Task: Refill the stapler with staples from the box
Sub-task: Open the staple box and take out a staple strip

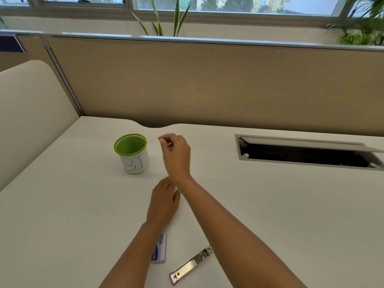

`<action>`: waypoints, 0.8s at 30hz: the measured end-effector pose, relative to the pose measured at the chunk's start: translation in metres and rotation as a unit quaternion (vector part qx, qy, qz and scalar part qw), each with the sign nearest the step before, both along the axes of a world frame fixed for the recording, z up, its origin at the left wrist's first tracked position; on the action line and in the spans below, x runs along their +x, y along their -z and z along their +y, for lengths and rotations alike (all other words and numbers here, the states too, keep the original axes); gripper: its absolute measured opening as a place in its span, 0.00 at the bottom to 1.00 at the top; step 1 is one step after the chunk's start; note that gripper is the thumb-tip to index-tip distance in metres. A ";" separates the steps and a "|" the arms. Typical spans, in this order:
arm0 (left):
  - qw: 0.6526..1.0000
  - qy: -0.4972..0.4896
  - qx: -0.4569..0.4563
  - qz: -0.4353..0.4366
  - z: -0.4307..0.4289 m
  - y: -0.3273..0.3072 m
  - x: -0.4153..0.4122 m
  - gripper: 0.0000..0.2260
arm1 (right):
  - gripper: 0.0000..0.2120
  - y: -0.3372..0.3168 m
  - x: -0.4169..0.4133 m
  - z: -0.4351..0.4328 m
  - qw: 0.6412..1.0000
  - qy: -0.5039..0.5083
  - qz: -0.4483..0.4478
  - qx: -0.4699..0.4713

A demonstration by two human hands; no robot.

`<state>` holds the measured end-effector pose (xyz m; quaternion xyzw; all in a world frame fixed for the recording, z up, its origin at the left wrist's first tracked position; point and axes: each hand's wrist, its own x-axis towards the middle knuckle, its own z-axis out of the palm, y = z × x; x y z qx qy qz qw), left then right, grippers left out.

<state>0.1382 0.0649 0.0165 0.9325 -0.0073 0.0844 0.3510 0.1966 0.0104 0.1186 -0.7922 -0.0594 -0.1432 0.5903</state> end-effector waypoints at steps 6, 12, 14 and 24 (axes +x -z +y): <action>0.997 0.059 0.015 0.054 0.016 -0.007 -0.022 0.15 | 0.07 0.034 -0.069 -0.072 0.998 0.016 0.021 -0.054; 0.989 0.044 -0.112 0.087 0.041 -0.008 -0.099 0.10 | 0.05 0.061 -0.144 -0.129 0.995 0.043 0.055 -0.065; 0.988 0.054 -0.111 0.092 0.046 -0.008 -0.121 0.10 | 0.05 0.068 -0.166 -0.141 0.995 0.055 0.064 -0.053; 0.979 0.118 -0.061 0.156 0.046 -0.013 -0.156 0.30 | 0.06 0.073 -0.217 -0.167 0.993 0.087 0.082 -0.005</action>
